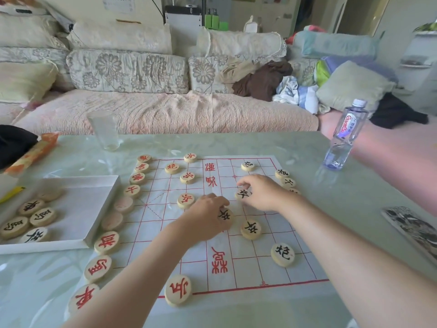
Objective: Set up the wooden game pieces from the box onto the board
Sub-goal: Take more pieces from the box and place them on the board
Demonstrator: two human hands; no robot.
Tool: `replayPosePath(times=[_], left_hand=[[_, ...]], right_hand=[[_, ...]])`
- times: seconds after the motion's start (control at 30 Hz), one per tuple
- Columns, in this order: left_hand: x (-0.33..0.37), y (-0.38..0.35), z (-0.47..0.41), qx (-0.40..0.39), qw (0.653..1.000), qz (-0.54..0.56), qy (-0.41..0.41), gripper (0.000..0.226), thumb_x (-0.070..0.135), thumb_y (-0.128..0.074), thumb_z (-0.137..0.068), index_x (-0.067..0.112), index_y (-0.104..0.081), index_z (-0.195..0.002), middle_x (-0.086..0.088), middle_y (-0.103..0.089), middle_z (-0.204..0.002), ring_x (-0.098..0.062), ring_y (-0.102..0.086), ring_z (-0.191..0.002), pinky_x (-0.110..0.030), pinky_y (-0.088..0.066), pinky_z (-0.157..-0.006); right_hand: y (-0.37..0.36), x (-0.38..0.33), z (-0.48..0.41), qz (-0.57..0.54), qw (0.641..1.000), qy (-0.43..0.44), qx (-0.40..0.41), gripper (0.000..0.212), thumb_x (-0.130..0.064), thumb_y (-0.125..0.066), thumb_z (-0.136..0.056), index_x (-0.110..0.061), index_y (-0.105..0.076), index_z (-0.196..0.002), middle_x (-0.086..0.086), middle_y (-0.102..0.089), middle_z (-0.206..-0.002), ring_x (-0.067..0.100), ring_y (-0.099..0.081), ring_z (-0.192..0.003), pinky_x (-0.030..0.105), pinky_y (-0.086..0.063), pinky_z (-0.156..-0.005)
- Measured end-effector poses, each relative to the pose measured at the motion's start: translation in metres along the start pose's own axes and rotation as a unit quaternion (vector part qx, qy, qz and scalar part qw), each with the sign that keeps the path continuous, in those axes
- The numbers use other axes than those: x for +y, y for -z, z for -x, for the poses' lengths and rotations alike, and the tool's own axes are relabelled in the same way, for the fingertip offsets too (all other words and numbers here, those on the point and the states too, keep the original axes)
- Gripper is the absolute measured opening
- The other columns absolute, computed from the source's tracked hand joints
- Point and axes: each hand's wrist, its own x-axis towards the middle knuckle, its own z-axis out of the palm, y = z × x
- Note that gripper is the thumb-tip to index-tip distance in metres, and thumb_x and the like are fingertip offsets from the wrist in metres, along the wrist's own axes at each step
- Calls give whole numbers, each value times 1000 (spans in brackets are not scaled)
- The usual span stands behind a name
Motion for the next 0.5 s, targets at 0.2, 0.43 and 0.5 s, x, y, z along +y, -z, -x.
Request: replayPosePath(times=[0.2, 0.43, 0.5], left_hand=[[-1, 2, 0, -6, 1000, -27, -7, 49, 49, -56, -89, 25, -53, -131, 3, -51, -126, -19, -42, -117, -32, -39, -96], [1, 6, 6, 14, 1000, 16, 2, 34, 39, -64, -88, 30, -56, -119, 7, -57, -114, -14, -50, -100, -29, -48, -84], [3, 7, 9, 28, 995, 93, 23, 18, 29, -61, -90, 31, -59, -108, 11, -61, -104, -15, -60, -85, -31, -56, -69]], right_hand=[[-4, 2, 4, -6, 1000, 18, 9, 48, -40, -68, -90, -25, -57, -134, -5, -55, -133, 14, -51, -122, 18, -33, -88], [1, -2, 13, -31, 999, 18, 27, 41, -33, -71, -88, -34, -60, -127, -11, -54, -123, 8, -55, -108, 19, -39, -84], [5, -9, 22, -66, 997, 34, 22, 35, -28, -69, -89, -36, -63, -123, -17, -59, -115, -1, -55, -87, 16, -42, -70]])
